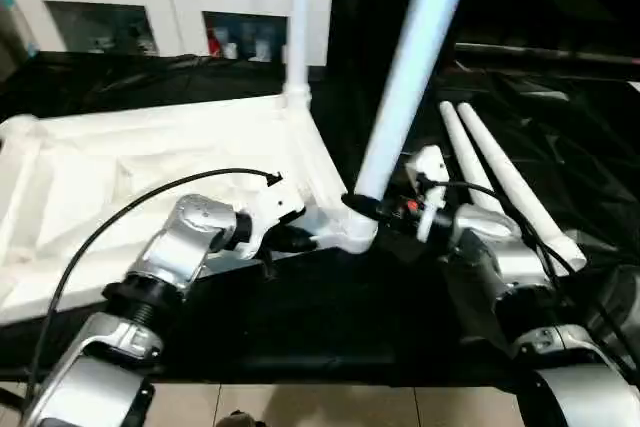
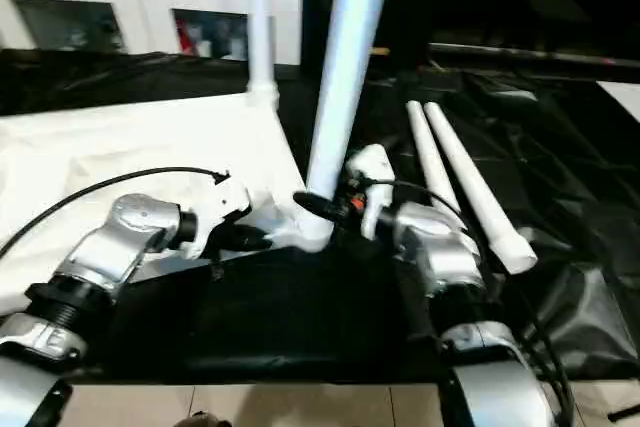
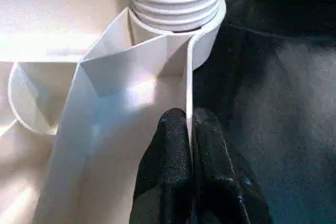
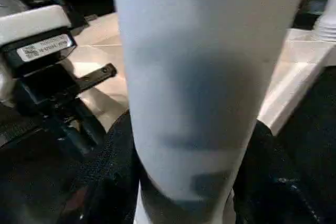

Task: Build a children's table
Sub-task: Rotate leg to tighten

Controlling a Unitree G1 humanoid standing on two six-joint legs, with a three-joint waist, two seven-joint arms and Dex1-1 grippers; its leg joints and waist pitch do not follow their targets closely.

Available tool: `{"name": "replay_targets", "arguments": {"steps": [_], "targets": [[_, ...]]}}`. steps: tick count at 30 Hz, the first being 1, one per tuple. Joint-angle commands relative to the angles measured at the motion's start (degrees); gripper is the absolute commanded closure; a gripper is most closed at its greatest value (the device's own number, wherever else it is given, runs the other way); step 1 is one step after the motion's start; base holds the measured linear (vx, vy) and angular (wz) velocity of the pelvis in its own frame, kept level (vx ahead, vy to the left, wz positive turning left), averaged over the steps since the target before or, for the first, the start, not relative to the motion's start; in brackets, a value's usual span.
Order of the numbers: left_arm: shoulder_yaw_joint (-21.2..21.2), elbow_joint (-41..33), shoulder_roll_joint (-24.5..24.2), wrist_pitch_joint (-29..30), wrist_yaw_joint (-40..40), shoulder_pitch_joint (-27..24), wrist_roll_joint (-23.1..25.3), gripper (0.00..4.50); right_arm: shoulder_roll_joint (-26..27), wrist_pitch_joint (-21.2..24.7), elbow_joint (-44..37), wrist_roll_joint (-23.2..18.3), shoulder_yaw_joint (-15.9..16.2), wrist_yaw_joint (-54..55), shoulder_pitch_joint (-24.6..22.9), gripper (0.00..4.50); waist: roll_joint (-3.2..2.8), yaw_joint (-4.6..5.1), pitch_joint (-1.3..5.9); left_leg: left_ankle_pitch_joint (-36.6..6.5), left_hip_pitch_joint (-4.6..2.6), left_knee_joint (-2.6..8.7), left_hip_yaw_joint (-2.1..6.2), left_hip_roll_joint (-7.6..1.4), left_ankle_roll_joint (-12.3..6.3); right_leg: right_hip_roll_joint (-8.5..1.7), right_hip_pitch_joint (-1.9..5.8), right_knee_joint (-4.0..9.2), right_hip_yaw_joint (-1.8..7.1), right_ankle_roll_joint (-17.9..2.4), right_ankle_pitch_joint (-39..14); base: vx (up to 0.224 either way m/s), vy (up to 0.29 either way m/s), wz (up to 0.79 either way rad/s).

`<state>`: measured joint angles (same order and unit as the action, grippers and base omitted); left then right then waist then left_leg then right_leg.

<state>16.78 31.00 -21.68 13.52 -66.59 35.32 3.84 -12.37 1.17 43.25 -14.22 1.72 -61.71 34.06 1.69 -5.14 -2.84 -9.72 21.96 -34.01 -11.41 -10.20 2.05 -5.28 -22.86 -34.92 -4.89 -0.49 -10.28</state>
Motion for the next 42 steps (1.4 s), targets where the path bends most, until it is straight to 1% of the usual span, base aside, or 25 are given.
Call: {"name": "replay_targets", "arguments": {"steps": [1,4,6,7,11,14,15,16,17,18,19,20,21,23,26,28,29,30,31,34,35,36,38,39,42], "targets": [[0.49,-5.7,-0.5,-2.08,-6.52,0.03,-4.92,4.5,-1.99,4.19,3.45,3.43,3.77,-1.82,-4.63,2.62,-0.29,-0.06,3.28,-18.54,-1.5,5.06,1.93,-4.03,0.19,-4.5,1.9,4.73,3.3,-11.75,-18.3,0.0,0.0,0.0],[1.22,-7.2,-1.4,-1.19,-9.2,-0.43,-5.62,4.5,-2.28,4.4,2.94,3.91,4.46,-2.87,-5.34,2.62,-0.25,0.03,3.33,-18.77,-1.56,5.13,1.87,-4.02,0.42,-4.42,1.89,4.5,3.33,-12.55,-16.72,0.0,0.0,0.0],[2.8,-8.92,-3.12,-0.14,-12.52,-0.76,-5.51,4.5,-2.71,3.88,2.85,5.08,5.72,-3.35,-6.14,2.62,-0.52,0.01,3.24,-20.09,-1.7,5.22,1.96,-4.05,1.12,-4.47,1.77,4.67,3.33,-12.54,-17.72,0.0,0.0,0.0],[2.98,-8.65,-3.25,-0.71,-12.28,-0.71,-4.97,4.5,-2.79,3.2,3.01,5.54,6.0,-3.09,-6.2,2.62,-0.52,0.01,3.24,-20.09,-1.7,5.22,1.96,-4.05,1.12,-4.47,1.77,4.67,3.33,-12.54,-17.72,0.0,0.0,0.0],[2.7,-4.58,-2.31,-3.55,-7.92,0.49,-2.06,4.5,-3.06,2.62,2.91,6.82,6.57,-2.06,-6.11,2.62,-0.43,0.3,3.0,-23.96,-2.01,5.31,2.2,-3.92,2.43,-4.6,1.44,5.36,3.39,-11.22,-22.99,0.0,0.0,0.0],[3.07,-2.91,-2.11,-4.38,-5.74,1.18,-1.31,4.5,-3.92,1.53,2.82,9.32,8.32,-1.24,-6.08,2.62,-0.47,0.31,2.47,-27.96,-2.53,5.36,2.44,-3.89,3.2,-4.64,0.95,6.08,3.33,-9.5,-28.75,0.0,0.0,0.0],[3.03,-3.09,-2.05,-4.29,-5.66,1.22,-1.47,4.5,-4.0,1.19,2.84,9.65,8.5,-1.08,-6.09,2.62,-0.41,0.38,2.12,-30.9,-3.05,5.31,2.66,-3.77,3.6,-4.81,0.58,6.73,3.18,-8.12,-33.97,0.0,0.0,0.0],[2.95,-3.11,-1.96,-4.28,-5.44,1.27,-1.52,4.5,-4.06,0.91,2.89,9.91,8.63,-0.86,-6.1,2.62,-0.55,0.49,1.82,-34.25,-3.9,5.0,3.04,-3.67,3.99,-5.02,0.08,7.65,2.76,-6.11,-39.81,0.0,0.0,0.0],[2.91,-3.12,-1.91,-4.27,-5.3,1.3,-1.55,4.5,-4.1,0.73,2.92,10.07,8.7,-0.73,-6.1,2.62,-0.53,0.61,1.82,-35.24,-4.14,4.96,3.22,-3.65,4.1,-5.05,0.05,7.95,2.51,-5.22,-41.67,0.0,0.0,0.0],[2.86,-3.03,-1.84,-4.33,-5.05,1.37,-1.53,4.5,-4.18,0.49,2.94,10.2,8.91,-0.62,-6.12,2.62,-0.39,0.78,2.07,-34.98,-3.85,5.21,3.62,-3.67,4.04,-5.19,0.77,8.06,2.24,-4.33,-42.1,0.0,0.0,0.0],[2.81,-2.95,-1.78,-4.38,-4.8,1.44,-1.51,4.5,-4.26,0.24,2.96,10.33,9.11,-0.52,-6.14,2.62,-0.63,0.83,2.27,-34.62,-3.53,5.69,3.82,-3.93,4.21,-5.19,1.24,7.93,2.13,-4.54,-39.89,0.0,0.0,0.0],[2.68,-2.67,-1.54,-4.45,-4.02,1.6,-1.37,4.5,-4.37,-0.7,2.77,10.71,9.38,0.16,-6.43,2.62,-0.53,0.9,2.34,-34.47,-3.42,5.92,3.86,-4.06,4.29,-5.06,1.39,7.81,2.13,-4.79,-38.33,0.0,0.0,0.0],[2.58,-2.42,-1.37,-4.52,-3.46,1.7,-1.23,4.5,-4.34,-1.13,2.5,10.73,9.41,0.61,-6.75,2.62,-0.66,0.92,2.38,-34.82,-3.64,6.26,3.69,-4.1,4.53,-4.82,1.29,7.68,2.19,-6.01,-34.33,0.0,0.0,0.0],[2.41,-1.89,-1.14,-4.94,-3.13,1.79,-0.97,4.5,-3.96,-1.37,1.68,9.87,8.82,1.43,-7.46,2.62,-0.62,0.84,2.22,-35.48,-3.77,6.34,3.56,-4.04,4.57,-4.78,1.0,7.71,2.42,-6.64,-33.29,0.0,0.0,0.0],[2.34,-1.43,-0.96,-5.54,-2.93,1.59,-0.78,4.5,-2.89,-1.78,1.03,8.04,6.9,3.57,-8.41,2.62,-0.58,0.93,2.05,-36.81,-4.01,6.19,3.65,-3.81,4.32,-4.99,0.85,8.1,2.36,-5.89,-36.52,0.0,0.0,0.0],[2.39,-1.45,-0.93,-5.57,-2.76,1.41,-0.8,4.5,-2.14,-1.09,0.69,6.58,5.42,4.55,-9.17,2.62,-0.55,1.0,1.89,-37.29,-4.16,6.04,3.91,-3.78,4.09,-5.26,0.75,8.63,2.08,-4.67,-39.94,0.0,0.0,0.0],[2.39,-1.45,-0.93,-5.57,-2.76,1.41,-0.8,4.5,-2.14,-1.09,0.69,6.58,5.42,4.55,-9.17,2.62,-0.58,1.0,1.85,-37.6,-4.22,6.02,3.95,-3.77,4.12,-5.23,0.69,8.76,1.99,-4.36,-40.63,0.0,0.0,0.0],[2.4,-1.34,-0.94,-5.63,-2.73,1.43,-0.82,4.5,-2.13,-0.93,0.68,6.53,5.49,4.67,-9.4,2.62,-1.06,0.98,1.83,-38.41,-4.38,5.95,4.11,-3.74,4.33,-5.25,0.62,8.89,1.81,-4.0,-41.34,0.0,0.0,0.0],[2.47,-1.26,-0.95,-5.76,-2.9,1.47,-0.83,4.5,-2.27,-0.84,0.8,6.78,5.87,4.53,-9.55,2.62,-0.88,1.12,1.81,-39.04,-4.53,5.95,4.12,-3.73,4.39,-5.11,0.52,9.09,1.65,-3.75,-41.51,0.0,0.0,0.0],[2.75,-1.07,-0.93,-6.13,-3.81,1.69,-0.88,4.5,-2.77,0.06,1.78,7.92,7.32,4.35,-9.43,2.62,-1.31,1.16,1.85,-39.66,-4.24,6.39,4.31,-3.83,4.68,-5.01,0.92,8.83,1.62,-4.07,-39.39,0.0,0.0,0.0],[2.84,-1.01,-0.94,-6.25,-3.97,1.75,-0.85,4.5,-2.83,-0.21,2.13,8.14,7.49,4.34,-9.28,2.62,-1.23,1.19,1.88,-39.67,-4.2,6.48,4.28,-3.84,4.7,-4.99,0.97,8.83,1.65,-4.15,-39.01,0.0,0.0,0.0],[3.28,-1.65,-1.25,-6.4,-5.89,1.62,-1.42,4.5,-2.96,-0.36,2.94,8.36,7.97,3.33,-8.64,2.62,-1.41,1.22,1.89,-39.74,-4.07,6.69,4.28,-3.89,4.81,-4.98,1.03,8.71,1.78,-4.62,-37.63,0.0,0.0,0.0],[3.45,-1.97,-1.35,-6.35,-6.41,1.56,-1.57,4.5,-3.03,-0.14,3.05,8.35,8.18,2.68,-8.35,2.62,-1.42,1.26,1.87,-40.27,-4.08,6.76,4.28,-3.9,4.93,-4.96,0.97,8.63,1.82,-4.88,-37.21,0.0,0.0,0.0],[3.59,-2.19,-1.4,-6.46,-6.7,1.53,-1.64,4.5,-3.12,0.33,3.02,8.24,8.43,1.77,-8.02,2.62,-1.66,1.22,1.89,-40.49,-4.18,6.75,4.27,-3.9,5.04,-4.96,0.89,8.58,1.9,-5.05,-36.81,0.0,0.0,0.0],[4.07,-3.41,-1.65,-6.11,-8.26,1.22,-2.22,4.5,-4.02,2.96,2.56,7.91,9.9,-3.3,-7.17,2.62,-1.51,1.1,1.93,-39.53,-4.12,6.75,4.01,-3.93,4.7,-4.96,0.89,8.37,2.3,-6.07,-35.06,0.0,0.0,0.0]]}}
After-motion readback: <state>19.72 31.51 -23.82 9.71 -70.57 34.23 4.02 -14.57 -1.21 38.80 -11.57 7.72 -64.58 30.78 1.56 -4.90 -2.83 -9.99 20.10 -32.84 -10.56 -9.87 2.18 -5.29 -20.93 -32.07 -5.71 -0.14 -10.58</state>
